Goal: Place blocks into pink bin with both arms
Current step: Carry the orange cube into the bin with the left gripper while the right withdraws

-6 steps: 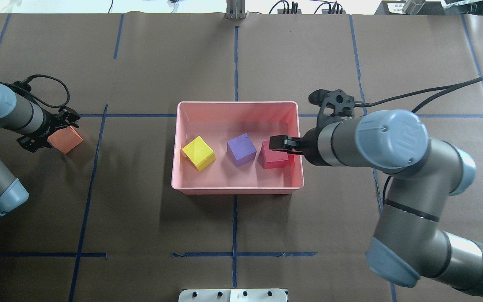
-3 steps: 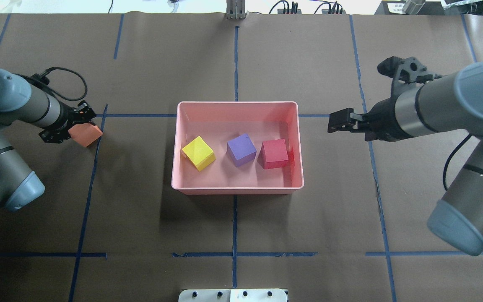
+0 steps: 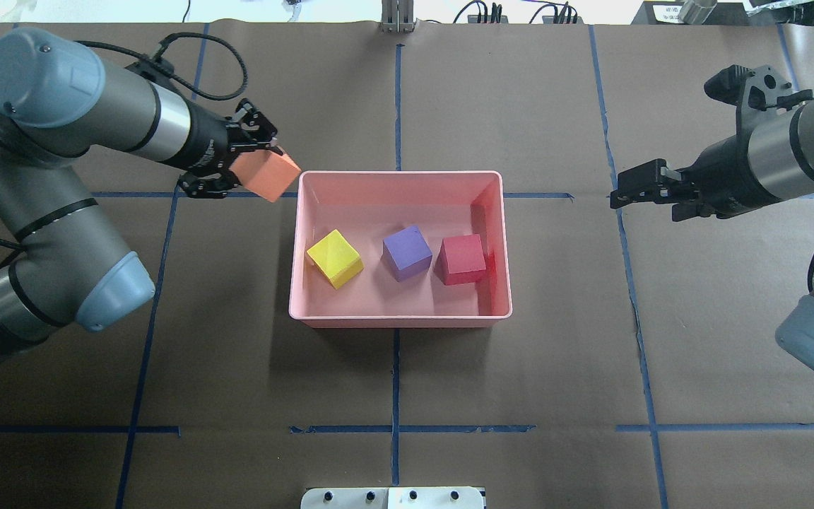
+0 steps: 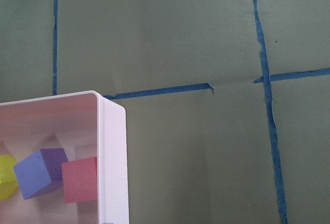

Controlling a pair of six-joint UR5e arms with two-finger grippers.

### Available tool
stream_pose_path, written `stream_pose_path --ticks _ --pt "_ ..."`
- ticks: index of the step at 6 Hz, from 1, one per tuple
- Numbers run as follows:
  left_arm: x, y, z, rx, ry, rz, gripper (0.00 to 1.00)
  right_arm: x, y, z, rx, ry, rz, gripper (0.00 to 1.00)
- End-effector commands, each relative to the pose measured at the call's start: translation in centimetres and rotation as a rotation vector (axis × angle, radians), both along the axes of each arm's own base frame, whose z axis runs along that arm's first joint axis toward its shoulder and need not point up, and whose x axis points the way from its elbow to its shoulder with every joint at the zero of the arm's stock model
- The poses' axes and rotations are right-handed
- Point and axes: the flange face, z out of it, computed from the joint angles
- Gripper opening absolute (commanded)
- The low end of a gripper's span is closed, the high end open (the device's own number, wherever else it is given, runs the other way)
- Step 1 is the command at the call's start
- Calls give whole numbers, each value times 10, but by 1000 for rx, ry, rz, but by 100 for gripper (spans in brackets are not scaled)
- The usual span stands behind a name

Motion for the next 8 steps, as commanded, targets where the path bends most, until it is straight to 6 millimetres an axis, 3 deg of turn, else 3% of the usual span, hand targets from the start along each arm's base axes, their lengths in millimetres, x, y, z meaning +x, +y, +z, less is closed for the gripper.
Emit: stream_pose_path --ticks 1,2,3,5,6,7,8 --pt "51 72 -51 44 82 95 99 2 -3 4 -3 5 2 100" --pt "70 87 -47 56 67 79 100 2 -4 6 -5 8 3 100" --pt "74 92 -48 63 66 74 100 3 -4 6 -4 7 2 100" --pt "64 91 -44 66 62 65 100 2 -5 9 -10 13 3 100" --pt "24 94 -12 98 24 53 100 13 -5 23 16 41 -15 100" --pt "-8 109 48 206 -101 116 100 37 -7 48 67 89 -42 100" --pt "-34 115 108 275 -231 176 100 77 -11 81 110 148 -63 100"
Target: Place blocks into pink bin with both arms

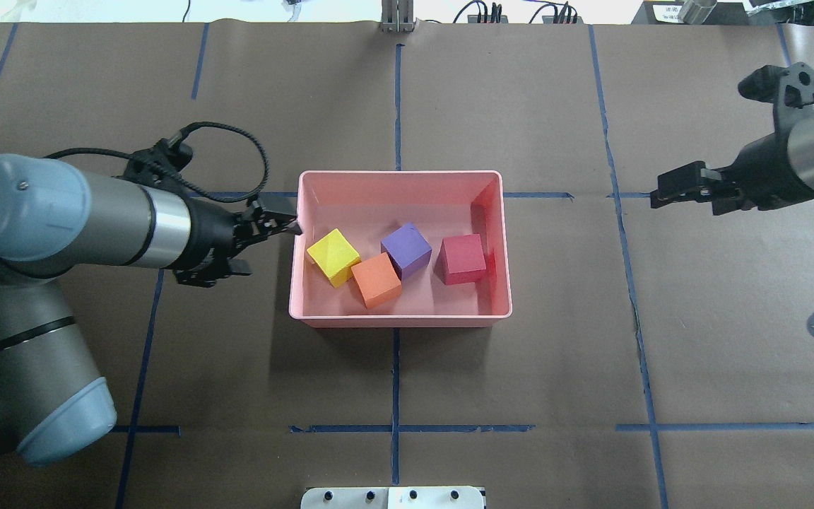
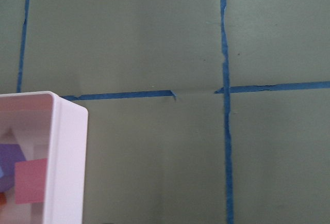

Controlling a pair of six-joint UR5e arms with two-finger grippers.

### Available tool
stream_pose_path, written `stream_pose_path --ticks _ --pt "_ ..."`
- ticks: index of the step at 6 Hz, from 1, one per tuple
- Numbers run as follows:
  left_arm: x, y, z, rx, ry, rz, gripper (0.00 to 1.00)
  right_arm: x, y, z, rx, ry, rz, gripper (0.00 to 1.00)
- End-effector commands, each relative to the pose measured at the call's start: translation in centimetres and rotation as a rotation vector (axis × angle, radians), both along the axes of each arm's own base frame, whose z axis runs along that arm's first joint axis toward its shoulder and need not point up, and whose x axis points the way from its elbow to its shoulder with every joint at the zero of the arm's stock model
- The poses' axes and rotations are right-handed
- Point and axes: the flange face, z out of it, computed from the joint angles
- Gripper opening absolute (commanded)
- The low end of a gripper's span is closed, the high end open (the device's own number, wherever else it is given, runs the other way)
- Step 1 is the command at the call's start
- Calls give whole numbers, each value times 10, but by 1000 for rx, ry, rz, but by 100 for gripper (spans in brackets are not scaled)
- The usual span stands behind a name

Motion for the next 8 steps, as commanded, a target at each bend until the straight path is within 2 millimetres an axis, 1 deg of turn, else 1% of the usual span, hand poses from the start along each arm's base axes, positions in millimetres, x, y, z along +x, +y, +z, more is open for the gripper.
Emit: stream_pose_path --ticks 1,2,3,4,5,6,7,8 --pt "-61 9 112 147 -256 106 100 74 -13 62 40 58 -51 100" --pt "-111 10 164 197 -363 173 100 107 -22 96 26 50 -75 100" --pt "-165 -11 205 296 -438 272 100 130 -27 132 47 67 -112 100" --pt "-235 -28 262 385 -525 355 100 171 -34 169 1 69 -68 100" --pt "-322 -38 307 424 -514 388 100 195 -34 201 -41 22 -70 100" --pt "-399 -38 371 447 -517 461 100 211 -24 228 -91 18 -49 100" --pt "-436 -40 389 390 -513 513 100 225 -21 239 -115 17 -22 100" --pt "-448 -47 375 293 -483 512 100 231 -12 246 -127 21 -14 100"
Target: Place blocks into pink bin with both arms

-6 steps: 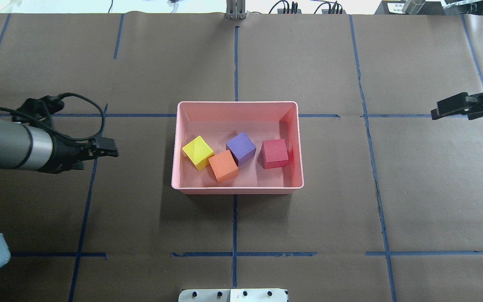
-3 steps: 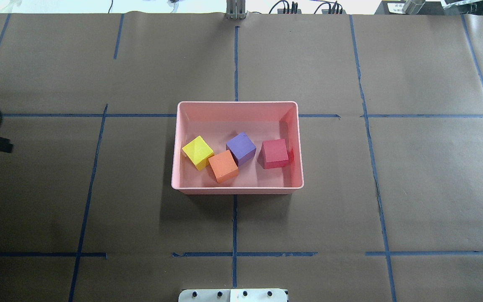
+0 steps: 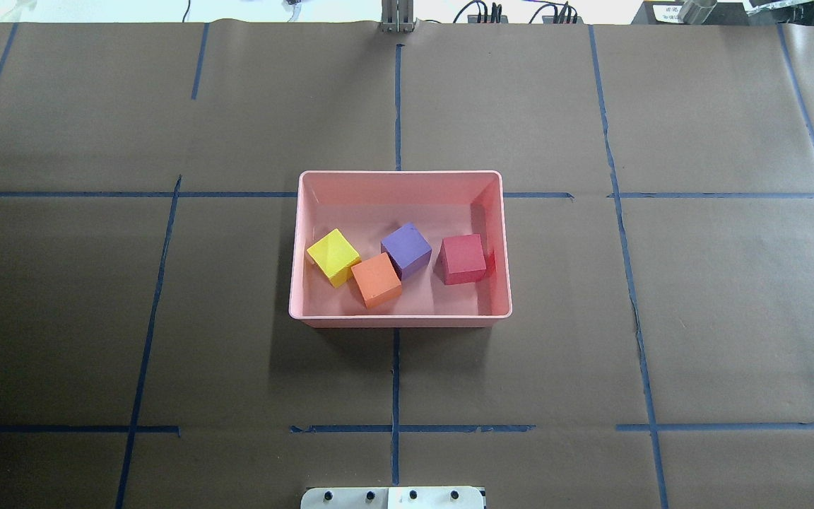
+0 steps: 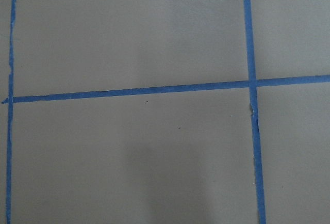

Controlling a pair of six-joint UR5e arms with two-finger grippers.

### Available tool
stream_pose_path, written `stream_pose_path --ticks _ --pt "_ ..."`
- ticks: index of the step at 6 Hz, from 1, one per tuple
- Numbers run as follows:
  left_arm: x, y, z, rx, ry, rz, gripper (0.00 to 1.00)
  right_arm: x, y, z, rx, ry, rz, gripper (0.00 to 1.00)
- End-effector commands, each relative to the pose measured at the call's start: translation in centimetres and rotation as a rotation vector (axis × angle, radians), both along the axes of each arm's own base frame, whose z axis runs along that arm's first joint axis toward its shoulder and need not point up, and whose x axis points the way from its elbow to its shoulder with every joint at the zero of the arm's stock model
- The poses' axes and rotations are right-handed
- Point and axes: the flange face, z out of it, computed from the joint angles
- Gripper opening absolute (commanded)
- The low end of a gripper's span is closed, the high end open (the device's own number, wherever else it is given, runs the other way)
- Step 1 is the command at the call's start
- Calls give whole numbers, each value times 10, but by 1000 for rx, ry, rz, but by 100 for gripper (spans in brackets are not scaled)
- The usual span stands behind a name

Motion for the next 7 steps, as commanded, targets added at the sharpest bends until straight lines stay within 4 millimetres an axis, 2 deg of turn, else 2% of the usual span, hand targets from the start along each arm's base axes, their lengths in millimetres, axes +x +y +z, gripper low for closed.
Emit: stream_pose_path --ticks 1,2,3,5,6,7 --pt "-29 -1 -11 -162 82 -24 100 7 20 25 42 21 -64 100" --pt "-30 -3 -35 -189 91 -27 100 4 22 30 34 30 -100 100" --pt "-29 0 -62 -182 90 -19 100 13 26 37 48 38 -146 100" --pt "-27 19 -51 -163 95 37 100 32 32 45 -18 65 -135 100" --pt "-27 22 -55 -158 95 35 100 36 36 45 -16 79 -130 100" --pt "-26 24 -48 -186 93 20 100 37 33 43 -6 101 -130 100"
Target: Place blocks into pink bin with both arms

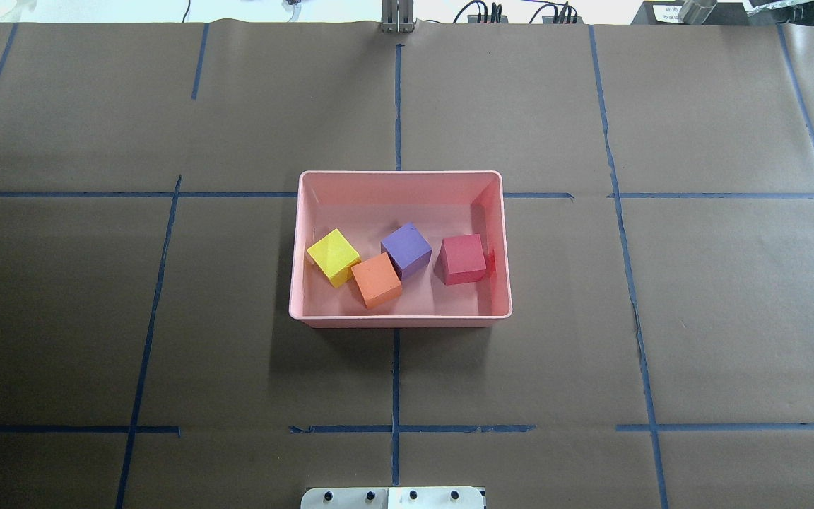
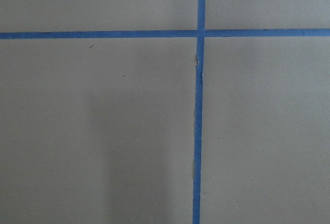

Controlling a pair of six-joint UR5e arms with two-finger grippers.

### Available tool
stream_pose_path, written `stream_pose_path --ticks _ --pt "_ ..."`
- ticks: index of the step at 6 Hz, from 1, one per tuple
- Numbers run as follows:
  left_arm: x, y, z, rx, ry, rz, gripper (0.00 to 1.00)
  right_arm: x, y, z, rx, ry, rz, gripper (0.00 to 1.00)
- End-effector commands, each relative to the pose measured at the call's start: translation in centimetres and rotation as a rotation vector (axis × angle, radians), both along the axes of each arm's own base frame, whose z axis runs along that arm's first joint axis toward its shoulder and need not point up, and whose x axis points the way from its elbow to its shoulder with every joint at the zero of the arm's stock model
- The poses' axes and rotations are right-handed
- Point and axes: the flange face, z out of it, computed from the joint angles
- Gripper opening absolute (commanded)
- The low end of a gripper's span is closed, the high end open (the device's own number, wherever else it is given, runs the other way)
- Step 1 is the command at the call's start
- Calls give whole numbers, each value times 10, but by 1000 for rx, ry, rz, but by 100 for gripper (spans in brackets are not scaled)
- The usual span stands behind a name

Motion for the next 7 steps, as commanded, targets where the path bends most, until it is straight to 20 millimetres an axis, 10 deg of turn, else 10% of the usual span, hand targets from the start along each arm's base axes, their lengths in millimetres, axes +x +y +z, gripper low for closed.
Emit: stream_pose_path --ticks 1,7 --pt "1 3 23 -59 0 -17 100 -2 2 0 1 18 -10 100" --pt "3 -5 69 -62 -1 -28 100 -17 1 -1 -41 19 -37 100"
